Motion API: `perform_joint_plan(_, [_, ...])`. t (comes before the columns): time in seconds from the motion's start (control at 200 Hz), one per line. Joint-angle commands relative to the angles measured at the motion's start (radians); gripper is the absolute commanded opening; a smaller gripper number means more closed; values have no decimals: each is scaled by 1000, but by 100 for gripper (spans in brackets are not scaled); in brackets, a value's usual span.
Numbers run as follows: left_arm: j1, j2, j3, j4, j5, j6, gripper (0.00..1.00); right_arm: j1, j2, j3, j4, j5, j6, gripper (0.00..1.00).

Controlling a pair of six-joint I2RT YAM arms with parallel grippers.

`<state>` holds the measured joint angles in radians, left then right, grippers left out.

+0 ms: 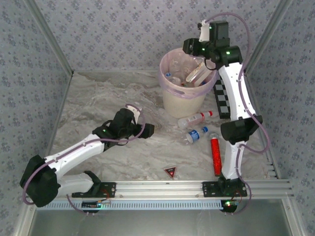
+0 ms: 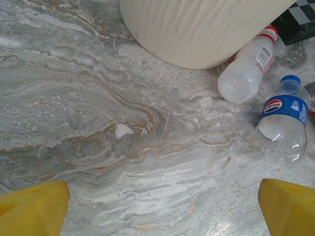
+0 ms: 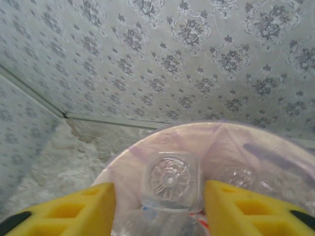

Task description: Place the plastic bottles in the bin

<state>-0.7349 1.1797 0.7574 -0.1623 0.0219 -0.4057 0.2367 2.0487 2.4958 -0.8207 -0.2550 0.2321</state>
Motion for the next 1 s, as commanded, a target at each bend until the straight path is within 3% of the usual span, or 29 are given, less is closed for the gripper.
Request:
perform_joint_plan(0.0, [2,-7,39,-4,20,-7,98,33,106,26,11,86,-21,37])
perform_joint_plan(0.195, [0,-48,7,-11,11,-18,98,47,205,55,-18,72,-27,33])
perform_joint_plan(0.41, [-1,-34,20,-7,27,11,99,48,127,60,-18,82,-39,35])
perform_joint_plan(0.695, [-51,58,89,-10,64,88,99,8,-110,-25,-55,105,-38,76])
perform_joint_plan(0.86, [-112,136,161,-23,80,146,99,-54,-351,-365,-3,120,-4,98])
perform_joint_plan(0.995, [-168,256,264,-40,87,194,99,-177,-544,-685,38,53,91,100])
